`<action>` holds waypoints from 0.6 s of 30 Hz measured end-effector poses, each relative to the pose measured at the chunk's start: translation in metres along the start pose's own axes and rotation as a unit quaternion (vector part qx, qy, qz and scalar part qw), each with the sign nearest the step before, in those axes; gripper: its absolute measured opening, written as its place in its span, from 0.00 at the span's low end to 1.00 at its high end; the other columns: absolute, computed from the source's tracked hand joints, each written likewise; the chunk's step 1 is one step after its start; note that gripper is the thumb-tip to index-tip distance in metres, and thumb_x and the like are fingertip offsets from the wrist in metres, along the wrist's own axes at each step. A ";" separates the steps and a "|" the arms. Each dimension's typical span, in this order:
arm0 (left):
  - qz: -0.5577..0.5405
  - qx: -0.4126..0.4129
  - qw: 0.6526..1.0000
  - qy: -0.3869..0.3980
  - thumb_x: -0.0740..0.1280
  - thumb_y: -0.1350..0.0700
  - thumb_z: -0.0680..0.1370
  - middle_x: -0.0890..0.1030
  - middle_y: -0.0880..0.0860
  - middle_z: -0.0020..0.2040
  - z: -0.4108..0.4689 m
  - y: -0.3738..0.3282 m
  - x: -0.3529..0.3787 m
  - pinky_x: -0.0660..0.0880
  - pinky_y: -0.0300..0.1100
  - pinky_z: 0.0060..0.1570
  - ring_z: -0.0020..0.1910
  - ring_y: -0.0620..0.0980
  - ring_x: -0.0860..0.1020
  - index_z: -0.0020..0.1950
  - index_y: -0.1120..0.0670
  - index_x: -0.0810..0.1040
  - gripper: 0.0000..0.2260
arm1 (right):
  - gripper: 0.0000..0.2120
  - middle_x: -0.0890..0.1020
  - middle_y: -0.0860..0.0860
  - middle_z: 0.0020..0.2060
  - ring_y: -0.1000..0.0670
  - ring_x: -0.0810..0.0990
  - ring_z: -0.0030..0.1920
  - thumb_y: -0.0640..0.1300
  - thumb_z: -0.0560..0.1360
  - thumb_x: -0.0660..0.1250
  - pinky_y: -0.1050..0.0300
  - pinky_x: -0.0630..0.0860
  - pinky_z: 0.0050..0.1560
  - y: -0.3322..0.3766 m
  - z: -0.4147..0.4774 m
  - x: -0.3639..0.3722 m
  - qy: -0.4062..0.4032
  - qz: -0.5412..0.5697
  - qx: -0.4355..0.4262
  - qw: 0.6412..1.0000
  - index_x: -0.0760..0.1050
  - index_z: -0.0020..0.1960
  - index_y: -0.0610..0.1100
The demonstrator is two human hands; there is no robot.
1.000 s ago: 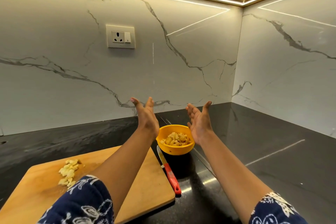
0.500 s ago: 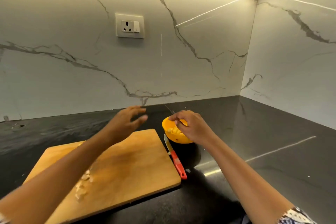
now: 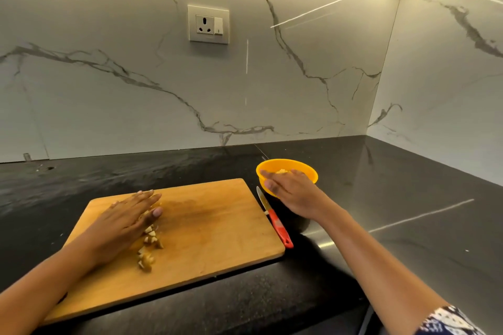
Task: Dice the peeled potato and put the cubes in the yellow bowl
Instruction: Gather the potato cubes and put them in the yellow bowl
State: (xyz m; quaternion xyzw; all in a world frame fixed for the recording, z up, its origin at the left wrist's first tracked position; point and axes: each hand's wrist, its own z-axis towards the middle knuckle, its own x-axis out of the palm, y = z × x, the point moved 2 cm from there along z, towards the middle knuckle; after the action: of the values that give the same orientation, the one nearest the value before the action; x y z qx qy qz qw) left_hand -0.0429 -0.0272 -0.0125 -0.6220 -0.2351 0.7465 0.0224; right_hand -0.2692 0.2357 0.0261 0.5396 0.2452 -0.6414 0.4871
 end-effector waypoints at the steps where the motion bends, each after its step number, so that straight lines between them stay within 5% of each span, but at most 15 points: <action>1: -0.017 -0.004 1.000 -0.004 0.33 0.17 0.52 0.48 0.38 0.71 -0.001 -0.001 0.000 0.44 0.41 0.73 0.70 0.35 0.46 0.69 0.39 0.46 0.49 | 0.22 0.74 0.49 0.68 0.49 0.67 0.71 0.53 0.82 0.51 0.57 0.55 0.69 0.001 0.000 -0.006 -0.037 0.031 0.004 0.999 0.65 0.74 0.48; 4: -0.052 -0.018 0.998 -0.014 0.35 0.16 0.52 0.52 0.42 0.74 -0.001 0.004 0.000 0.46 0.42 0.73 0.74 0.41 0.50 0.69 0.40 0.48 0.51 | 0.15 0.79 0.48 0.61 0.48 0.74 0.62 0.43 0.80 0.62 0.58 0.65 0.60 0.007 -0.003 -0.021 -0.109 -0.015 -0.038 0.993 0.76 0.65 0.45; 7: -0.076 -0.029 0.996 -0.021 0.37 0.16 0.53 0.54 0.48 0.77 0.002 0.010 0.000 0.48 0.45 0.73 0.76 0.47 0.51 0.74 0.44 0.50 0.55 | 0.11 0.83 0.51 0.51 0.51 0.78 0.52 0.41 0.77 0.65 0.55 0.73 0.52 0.021 -0.007 -0.021 -0.027 -0.061 -0.090 0.994 0.80 0.58 0.47; 10: -0.131 -0.039 0.990 -0.034 0.40 0.15 0.52 0.54 0.48 0.77 0.001 0.007 -0.002 0.48 0.45 0.73 0.76 0.48 0.51 0.75 0.45 0.52 0.57 | 0.15 0.82 0.51 0.54 0.50 0.77 0.55 0.41 0.77 0.62 0.55 0.72 0.49 0.027 -0.007 -0.006 0.061 -0.138 -0.073 0.986 0.76 0.63 0.49; 18: -0.084 -0.025 0.996 0.004 0.36 0.15 0.50 0.55 0.51 0.77 -0.002 0.004 -0.002 0.51 0.46 0.73 0.76 0.51 0.54 0.72 0.44 0.46 0.57 | 0.15 0.82 0.53 0.52 0.51 0.78 0.55 0.41 0.77 0.63 0.55 0.75 0.48 0.025 -0.001 0.011 0.065 -0.148 -0.039 0.986 0.73 0.63 0.49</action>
State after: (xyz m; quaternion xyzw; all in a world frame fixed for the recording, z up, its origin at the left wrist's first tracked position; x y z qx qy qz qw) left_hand -0.0398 -0.0305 -0.0125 -0.6036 -0.3048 0.7334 0.0700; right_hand -0.2458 0.2221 0.0207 0.5182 0.3788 -0.6600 0.3903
